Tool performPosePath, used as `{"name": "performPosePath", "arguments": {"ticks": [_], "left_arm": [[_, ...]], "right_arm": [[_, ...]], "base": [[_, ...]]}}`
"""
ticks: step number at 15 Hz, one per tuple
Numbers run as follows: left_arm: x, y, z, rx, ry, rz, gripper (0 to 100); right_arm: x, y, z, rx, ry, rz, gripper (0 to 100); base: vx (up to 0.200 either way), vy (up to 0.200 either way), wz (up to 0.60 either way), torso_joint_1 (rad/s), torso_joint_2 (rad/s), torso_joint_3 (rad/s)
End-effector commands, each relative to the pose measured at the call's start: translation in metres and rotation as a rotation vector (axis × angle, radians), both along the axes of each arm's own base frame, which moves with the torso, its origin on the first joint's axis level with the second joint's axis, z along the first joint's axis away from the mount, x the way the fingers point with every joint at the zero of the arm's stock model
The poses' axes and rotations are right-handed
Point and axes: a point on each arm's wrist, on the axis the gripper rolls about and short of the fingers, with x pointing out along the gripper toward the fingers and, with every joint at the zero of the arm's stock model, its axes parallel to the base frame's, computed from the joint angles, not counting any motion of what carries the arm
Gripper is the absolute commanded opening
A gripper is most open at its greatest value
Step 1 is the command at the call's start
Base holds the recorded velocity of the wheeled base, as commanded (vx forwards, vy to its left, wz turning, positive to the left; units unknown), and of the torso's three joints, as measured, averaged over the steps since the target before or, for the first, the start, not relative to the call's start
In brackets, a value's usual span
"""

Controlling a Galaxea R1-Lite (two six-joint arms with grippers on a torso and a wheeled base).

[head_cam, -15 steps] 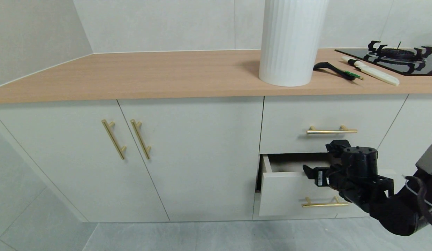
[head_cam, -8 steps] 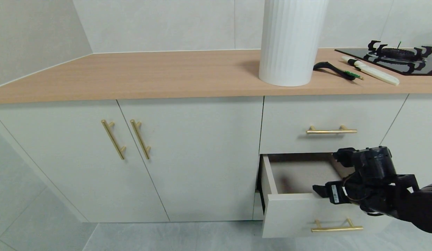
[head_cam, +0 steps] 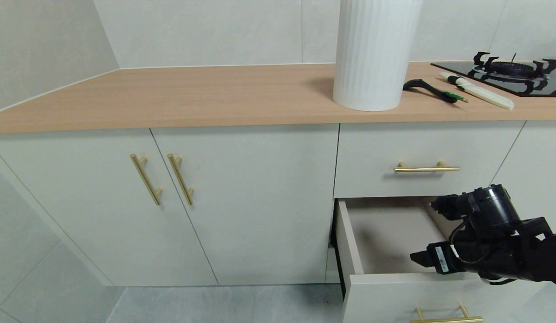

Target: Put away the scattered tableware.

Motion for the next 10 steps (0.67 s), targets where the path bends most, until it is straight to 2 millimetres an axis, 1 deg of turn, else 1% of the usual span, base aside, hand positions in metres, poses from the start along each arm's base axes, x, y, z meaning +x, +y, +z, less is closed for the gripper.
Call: {"name": "performPosePath", "arguments": {"ticks": [1,6,10], "left_arm": [[0.0,0.0,0.0,0.0,0.001,0.0,100],[0.0,0.0,0.0,0.0,0.001,0.0,100],[0.0,0.0,0.0,0.0,0.001,0.0,100]], "right_arm": [[-0.005,0.001,0.006,0.005,0.034,0.022,100],[-0.022,0.0,0.016,-0.004,0.199,0.072,100],[-0.036,-0.003,0.013,-0.086,0.298,0.151,100]], "base": [[0.0,0.0,0.0,0.0,0.0,0.0],[0.0,0.0,0.0,0.0,0.0,0.0],[0.0,0.0,0.0,0.0,0.0,0.0]]}}
